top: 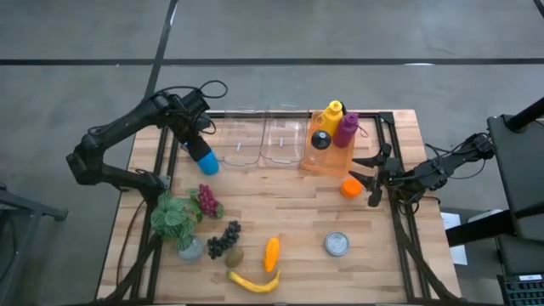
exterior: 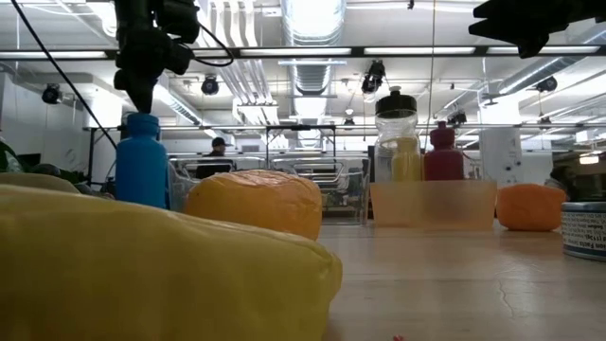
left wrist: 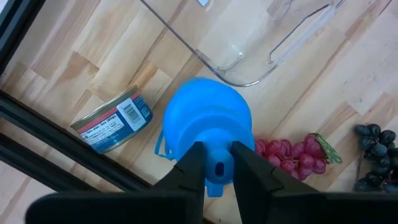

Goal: Pick & Place Food Item
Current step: Put the blue water bottle into the orange bin

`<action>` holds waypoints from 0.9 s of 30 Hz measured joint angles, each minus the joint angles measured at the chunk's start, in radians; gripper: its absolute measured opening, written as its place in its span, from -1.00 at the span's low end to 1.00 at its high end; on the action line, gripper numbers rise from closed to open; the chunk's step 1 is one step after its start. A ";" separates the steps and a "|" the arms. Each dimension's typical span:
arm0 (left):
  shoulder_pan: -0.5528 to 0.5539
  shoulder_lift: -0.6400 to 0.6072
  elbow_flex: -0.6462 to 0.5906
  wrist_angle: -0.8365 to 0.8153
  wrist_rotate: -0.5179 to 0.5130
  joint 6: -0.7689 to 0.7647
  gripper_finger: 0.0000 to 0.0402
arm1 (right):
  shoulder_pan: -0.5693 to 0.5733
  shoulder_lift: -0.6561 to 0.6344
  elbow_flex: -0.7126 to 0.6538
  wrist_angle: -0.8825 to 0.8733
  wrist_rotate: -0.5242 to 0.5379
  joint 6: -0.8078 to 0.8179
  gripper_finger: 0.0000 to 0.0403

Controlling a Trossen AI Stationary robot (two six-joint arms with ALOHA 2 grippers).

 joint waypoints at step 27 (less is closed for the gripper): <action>-0.029 -0.002 0.233 -0.161 0.000 -0.230 -0.71 | 0.000 0.000 0.000 0.000 0.000 -0.001 -0.06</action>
